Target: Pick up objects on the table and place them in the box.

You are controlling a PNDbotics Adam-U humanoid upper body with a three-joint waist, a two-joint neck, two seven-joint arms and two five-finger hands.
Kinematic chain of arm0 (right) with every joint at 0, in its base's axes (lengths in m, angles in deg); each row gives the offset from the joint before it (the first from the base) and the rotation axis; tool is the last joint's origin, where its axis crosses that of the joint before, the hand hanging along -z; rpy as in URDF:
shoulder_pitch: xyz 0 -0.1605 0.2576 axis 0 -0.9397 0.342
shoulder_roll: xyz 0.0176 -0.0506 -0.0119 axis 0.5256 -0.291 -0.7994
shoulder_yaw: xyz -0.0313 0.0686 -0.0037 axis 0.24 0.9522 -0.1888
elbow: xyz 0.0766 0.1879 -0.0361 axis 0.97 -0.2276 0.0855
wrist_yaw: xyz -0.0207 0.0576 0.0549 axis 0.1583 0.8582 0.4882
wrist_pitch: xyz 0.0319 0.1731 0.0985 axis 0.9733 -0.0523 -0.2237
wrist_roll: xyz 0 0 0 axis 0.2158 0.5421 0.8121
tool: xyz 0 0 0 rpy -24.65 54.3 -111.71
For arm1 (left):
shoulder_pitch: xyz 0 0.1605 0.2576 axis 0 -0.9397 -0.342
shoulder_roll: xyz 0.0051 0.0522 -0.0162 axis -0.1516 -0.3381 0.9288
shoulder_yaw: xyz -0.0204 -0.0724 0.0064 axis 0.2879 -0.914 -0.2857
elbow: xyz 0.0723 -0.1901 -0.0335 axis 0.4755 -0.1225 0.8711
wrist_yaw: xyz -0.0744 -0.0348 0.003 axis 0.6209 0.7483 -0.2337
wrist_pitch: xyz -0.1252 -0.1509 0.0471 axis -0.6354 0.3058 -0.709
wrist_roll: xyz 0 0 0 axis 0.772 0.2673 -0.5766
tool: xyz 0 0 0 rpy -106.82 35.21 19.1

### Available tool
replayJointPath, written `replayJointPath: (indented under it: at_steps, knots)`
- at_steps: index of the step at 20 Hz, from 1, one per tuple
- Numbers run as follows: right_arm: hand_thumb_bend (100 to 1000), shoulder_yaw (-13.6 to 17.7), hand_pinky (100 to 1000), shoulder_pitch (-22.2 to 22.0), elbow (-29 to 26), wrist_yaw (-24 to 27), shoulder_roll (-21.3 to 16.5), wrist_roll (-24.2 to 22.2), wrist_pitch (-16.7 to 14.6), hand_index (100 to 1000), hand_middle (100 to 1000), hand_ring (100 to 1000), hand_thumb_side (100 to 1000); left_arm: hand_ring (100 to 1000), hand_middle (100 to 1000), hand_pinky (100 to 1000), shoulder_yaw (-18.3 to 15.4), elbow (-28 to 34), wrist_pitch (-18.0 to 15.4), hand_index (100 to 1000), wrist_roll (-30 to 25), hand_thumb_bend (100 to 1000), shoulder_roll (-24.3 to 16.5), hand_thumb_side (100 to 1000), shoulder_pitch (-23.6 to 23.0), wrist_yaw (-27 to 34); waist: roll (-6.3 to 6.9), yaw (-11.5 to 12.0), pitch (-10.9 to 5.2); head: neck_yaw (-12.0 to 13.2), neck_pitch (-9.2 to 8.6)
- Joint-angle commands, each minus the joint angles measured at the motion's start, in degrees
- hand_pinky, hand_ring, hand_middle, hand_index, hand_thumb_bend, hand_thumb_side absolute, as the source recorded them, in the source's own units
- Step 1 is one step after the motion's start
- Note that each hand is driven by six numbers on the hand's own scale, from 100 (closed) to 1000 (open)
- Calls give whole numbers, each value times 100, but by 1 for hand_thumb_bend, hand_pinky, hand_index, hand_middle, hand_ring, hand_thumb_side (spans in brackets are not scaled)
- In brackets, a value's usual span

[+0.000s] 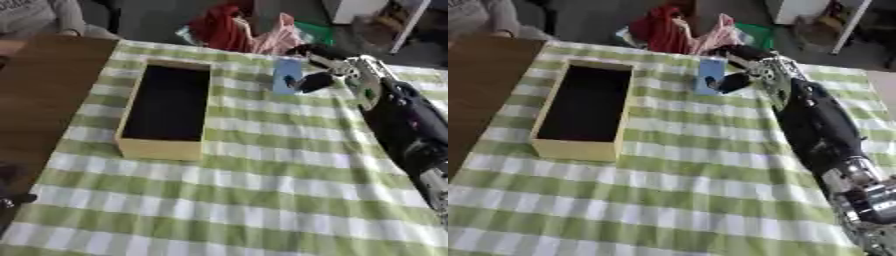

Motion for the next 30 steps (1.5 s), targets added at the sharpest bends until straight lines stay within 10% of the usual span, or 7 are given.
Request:
replayJointPath:
  at_steps: [1, 11, 17, 30]
  knots:
    - [140, 60, 882, 90, 16, -92, -112, 93, 21, 1000, 945, 1000, 537, 876, 751, 650, -17, 104, -26, 689, 4, 100, -44, 575, 35, -14, 38, 11, -76, -17, -80]
    - [103, 70, 854, 50, 107, -183, -54, 302, 70, 996, 812, 1000, 479, 877, 752, 650, -19, 108, -22, 689, 5, 100, -24, 581, 45, -36, 35, 31, -24, -16, -98]
    - [100, 58, 800, 29, 3, -271, -41, 821, -6, 958, 538, 942, 284, 878, 752, 650, -19, 105, -6, 688, 5, 100, -15, 586, 43, -42, 36, -8, -27, -21, -87]
    - [100, -509, 808, 324, -1050, 50, 189, 846, -646, 960, 517, 915, 170, 876, 750, 650, 1, 87, 1, 688, -9, 100, -23, 574, -16, 25, 94, -100, -213, -46, -10]
